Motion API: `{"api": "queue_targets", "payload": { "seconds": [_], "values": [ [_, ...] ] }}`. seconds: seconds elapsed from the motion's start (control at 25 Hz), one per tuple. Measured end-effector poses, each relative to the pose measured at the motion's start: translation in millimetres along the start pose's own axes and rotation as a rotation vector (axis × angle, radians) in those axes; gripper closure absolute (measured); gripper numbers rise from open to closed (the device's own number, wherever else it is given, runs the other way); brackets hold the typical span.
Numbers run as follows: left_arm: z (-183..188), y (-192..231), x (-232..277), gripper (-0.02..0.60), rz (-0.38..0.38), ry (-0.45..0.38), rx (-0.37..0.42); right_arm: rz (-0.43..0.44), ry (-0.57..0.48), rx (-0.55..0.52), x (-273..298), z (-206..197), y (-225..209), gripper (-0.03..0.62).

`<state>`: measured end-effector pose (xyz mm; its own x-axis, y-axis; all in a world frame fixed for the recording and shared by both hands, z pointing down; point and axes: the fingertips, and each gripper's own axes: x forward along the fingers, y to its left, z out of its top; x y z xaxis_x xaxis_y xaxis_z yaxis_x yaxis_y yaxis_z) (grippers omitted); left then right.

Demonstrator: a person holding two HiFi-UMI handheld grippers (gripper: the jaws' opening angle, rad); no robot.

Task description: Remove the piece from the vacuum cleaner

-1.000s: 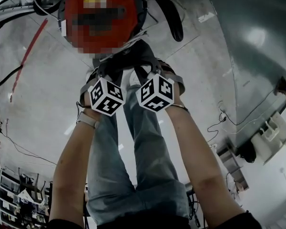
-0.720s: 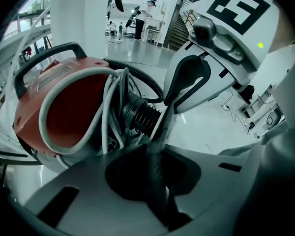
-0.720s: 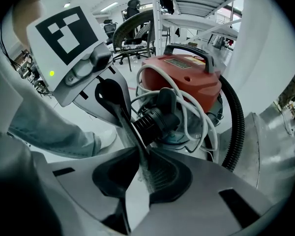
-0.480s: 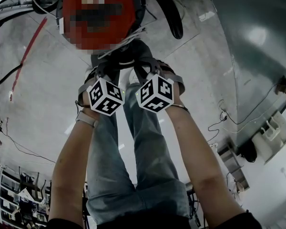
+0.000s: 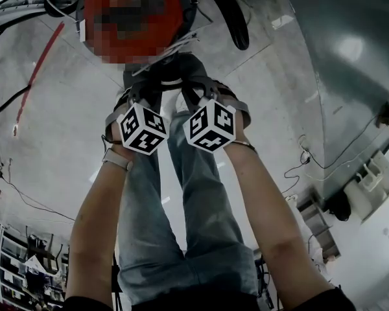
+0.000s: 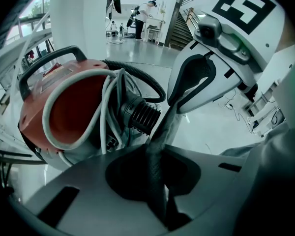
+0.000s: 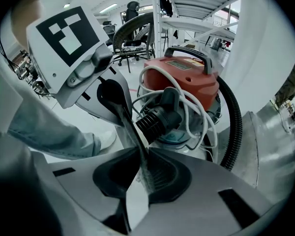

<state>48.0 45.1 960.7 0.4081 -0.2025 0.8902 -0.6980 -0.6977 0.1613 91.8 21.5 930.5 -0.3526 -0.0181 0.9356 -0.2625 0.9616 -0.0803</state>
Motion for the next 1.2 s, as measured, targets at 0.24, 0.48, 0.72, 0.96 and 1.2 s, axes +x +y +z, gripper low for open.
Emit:
{"api": "queue_targets", "payload": {
  "seconds": [0.24,0.48,0.72,0.96,1.2],
  "values": [
    [-1.0,-2.1,-1.0,0.532,0.011,-0.006,-0.013,-0.013,-0.001,0.001,-1.2,-1.5,2.2,0.513],
    [-2.9,-3.7,-0.8,0.532,0.020,-0.012,-0.022,-0.023,-0.003,0.000,-0.5,-2.3,3.9,0.513],
    [-4.5,-4.8,0.4,0.532,0.022,-0.024,-0.045,-0.031,-0.004,0.003,0.4,-3.6,5.3,0.513],
    [-3.5,-7.8,-1.0,0.532,0.006,-0.030,-0.066,-0.044,-0.004,0.006,-2.7,-4.8,6.7,0.513],
    [-2.9,-12.6,0.8,0.532,-0.030,-0.030,-0.123,-0.048,0.002,-0.021,-3.1,-5.3,2.5,0.511]
  ]
}}
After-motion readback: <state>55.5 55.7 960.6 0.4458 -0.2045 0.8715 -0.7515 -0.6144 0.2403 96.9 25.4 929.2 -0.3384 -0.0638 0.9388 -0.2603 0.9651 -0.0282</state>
